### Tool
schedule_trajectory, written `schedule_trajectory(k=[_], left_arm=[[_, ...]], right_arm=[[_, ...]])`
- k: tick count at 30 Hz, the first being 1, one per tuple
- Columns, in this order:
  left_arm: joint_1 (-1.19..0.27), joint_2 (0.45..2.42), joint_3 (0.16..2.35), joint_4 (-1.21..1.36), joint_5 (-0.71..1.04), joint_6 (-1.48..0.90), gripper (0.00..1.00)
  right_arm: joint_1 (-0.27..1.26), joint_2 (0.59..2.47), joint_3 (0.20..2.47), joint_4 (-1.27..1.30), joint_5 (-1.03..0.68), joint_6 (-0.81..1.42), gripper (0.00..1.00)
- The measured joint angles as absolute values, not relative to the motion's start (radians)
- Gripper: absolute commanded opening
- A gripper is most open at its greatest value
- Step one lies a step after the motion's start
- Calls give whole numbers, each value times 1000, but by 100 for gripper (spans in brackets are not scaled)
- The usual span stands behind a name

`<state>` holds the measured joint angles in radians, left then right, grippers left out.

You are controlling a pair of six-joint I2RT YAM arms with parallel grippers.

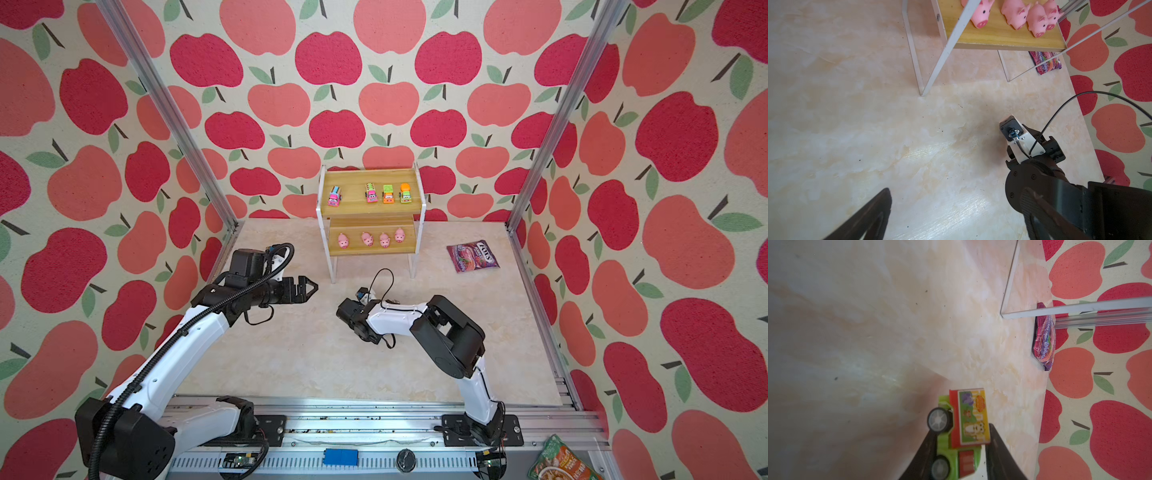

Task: Place and organize the plastic toys onto the shelf
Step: 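Lift the green-and-red car with the right gripper and swing it toward the shelf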

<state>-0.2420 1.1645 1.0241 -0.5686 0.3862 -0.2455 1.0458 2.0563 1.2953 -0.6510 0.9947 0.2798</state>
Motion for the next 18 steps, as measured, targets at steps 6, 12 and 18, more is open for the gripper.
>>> schedule_trajectory(k=[6,12,18], left_arm=[[-210,1131,1024,-573,406,-245,99],[-196,1118,1023,-573,419,-245,99],[-187,1118,1013,-572,432,-246,99]], right_arm=[[1096,2183,1422,-765,1077,258,36],[1146,2265,1513,-847,1124,243,47],[1191,2278,1555,-873,1118,224,56]])
